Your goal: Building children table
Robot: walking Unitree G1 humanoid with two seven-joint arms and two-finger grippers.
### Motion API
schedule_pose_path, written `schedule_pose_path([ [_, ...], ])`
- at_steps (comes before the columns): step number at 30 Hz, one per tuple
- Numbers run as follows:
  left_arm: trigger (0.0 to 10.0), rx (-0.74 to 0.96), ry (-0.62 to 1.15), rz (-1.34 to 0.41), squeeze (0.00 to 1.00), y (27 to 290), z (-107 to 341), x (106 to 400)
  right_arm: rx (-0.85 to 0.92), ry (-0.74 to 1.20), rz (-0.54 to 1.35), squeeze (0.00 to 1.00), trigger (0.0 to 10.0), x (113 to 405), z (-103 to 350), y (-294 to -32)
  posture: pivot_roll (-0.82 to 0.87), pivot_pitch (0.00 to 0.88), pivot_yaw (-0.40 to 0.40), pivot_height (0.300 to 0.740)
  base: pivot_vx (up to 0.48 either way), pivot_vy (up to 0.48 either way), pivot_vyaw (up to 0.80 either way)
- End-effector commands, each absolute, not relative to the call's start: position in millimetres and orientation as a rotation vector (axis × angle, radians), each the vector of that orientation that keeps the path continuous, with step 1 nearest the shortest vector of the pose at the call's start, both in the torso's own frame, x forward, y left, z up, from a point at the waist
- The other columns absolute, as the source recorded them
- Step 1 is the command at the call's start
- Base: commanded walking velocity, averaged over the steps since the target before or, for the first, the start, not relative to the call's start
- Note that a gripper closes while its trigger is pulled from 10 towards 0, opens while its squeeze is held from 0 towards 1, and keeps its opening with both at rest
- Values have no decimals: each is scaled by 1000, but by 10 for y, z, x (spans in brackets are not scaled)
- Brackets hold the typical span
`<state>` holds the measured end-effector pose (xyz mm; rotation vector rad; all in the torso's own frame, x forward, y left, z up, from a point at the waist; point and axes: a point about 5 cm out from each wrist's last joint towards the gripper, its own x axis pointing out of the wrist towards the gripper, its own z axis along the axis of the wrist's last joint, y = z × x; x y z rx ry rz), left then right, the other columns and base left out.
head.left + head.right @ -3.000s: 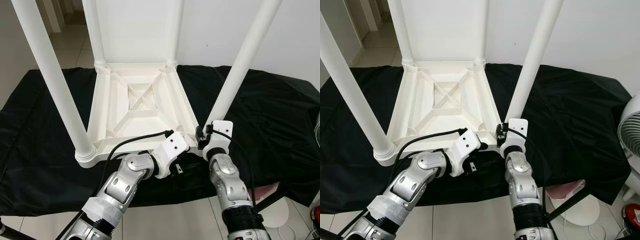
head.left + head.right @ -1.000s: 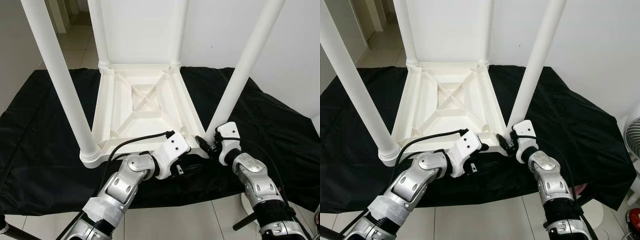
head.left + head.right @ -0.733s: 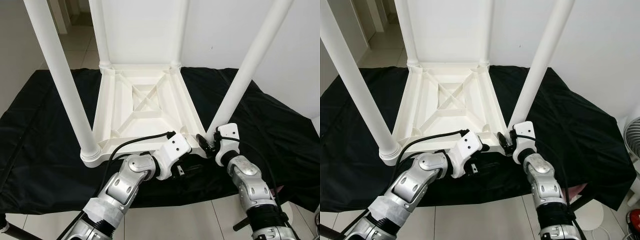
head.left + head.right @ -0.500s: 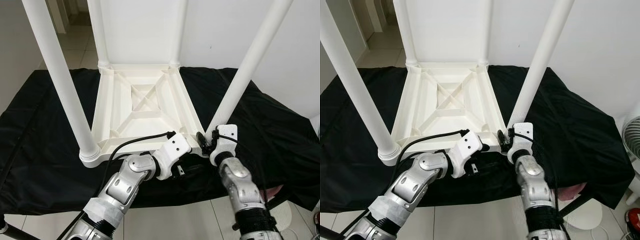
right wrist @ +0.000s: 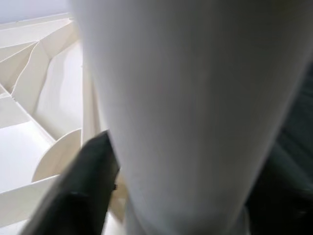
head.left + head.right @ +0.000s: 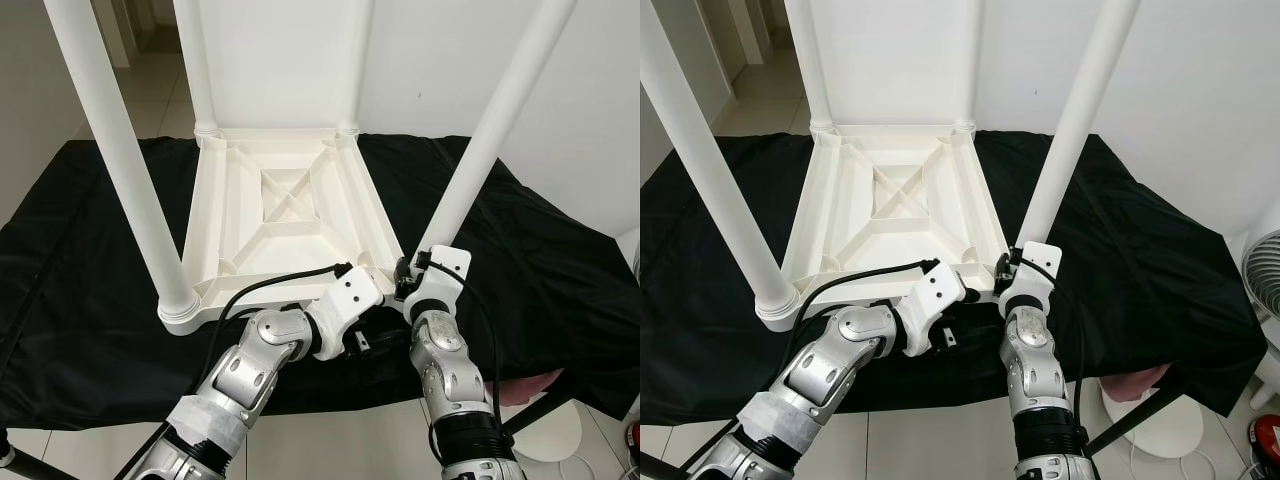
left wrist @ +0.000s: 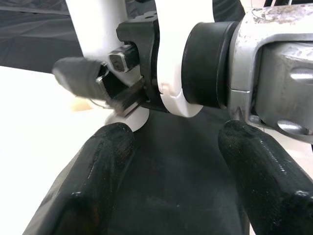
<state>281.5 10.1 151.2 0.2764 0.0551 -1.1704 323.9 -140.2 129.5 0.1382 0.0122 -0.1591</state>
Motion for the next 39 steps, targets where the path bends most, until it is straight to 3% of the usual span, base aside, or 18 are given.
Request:
schedule_pose_path([
  [1, 10000, 279, 61, -1144, 0, 100, 1500, 2811, 148, 6, -148, 1000, 10000, 3220, 1284, -1408, 19, 19, -33, 740, 0, 0, 0],
  [7, 10000, 277, 61, -1144, 0, 99, 1499, 2807, 169, -8, -123, 1000, 10000, 3199, 1294, -1412, 17, 21, -32, 740, 0, 0, 0],
  [13, 10000, 278, 63, -1142, 0, 108, 1498, 2812, 152, -22, 0, 1000, 10000, 3067, 1194, -1614, 15, 27, -30, 740, 0, 0, 0],
  [14, 10000, 278, 63, -1142, 0, 109, 1500, 2814, 131, -22, 24, 745, 10000, 3049, 1179, -1649, 14, 30, -30, 740, 0, 0, 0],
  [15, 10000, 278, 63, -1142, 0, 109, 1500, 2814, 131, -22, 24, 745, 10000, 3049, 1179, -1649, 14, 30, -30, 740, 0, 0, 0],
  [16, 10000, 278, 63, -1140, 0, 110, 1501, 2817, 109, -24, 66, 0, 10000, 3026, 1162, -1702, 14, 31, -31, 740, 0, 0, 0],
  [28, 10000, 274, 62, -1135, 0, 113, 1515, 2837, -68, -77, 300, 0, 10000, 3103, 1312, -1974, 6, 41, -24, 740, 0, 0, 0],
  [36, 10000, 280, 59, -1131, 0, 117, 1530, 2862, -143, -69, 403, 0, 10000, 3251, 1353, -1927, 9, 41, -18, 740, 0, 0, 0],
  [37, 10000, 282, 58, -1130, 0, 118, 1535, 2868, -160, -56, 442, 0, 6902, 3271, 1338, -1885, 9, 41, -18, 740, 0, 0, 0],
  [38, 10000, 283, 57, -1130, 0, 118, 1538, 2872, -171, -48, 471, 0, 0, 3284, 1326, -1859, 13, 42, -19, 740, 0, 0, 0],
  [39, 10000, 283, 57, -1130, 0, 118, 1538, 2872, -171, -48, 471, 0, 0, 3284, 1326, -1859, 13, 42, -19, 740, 0, 0, 0],
])
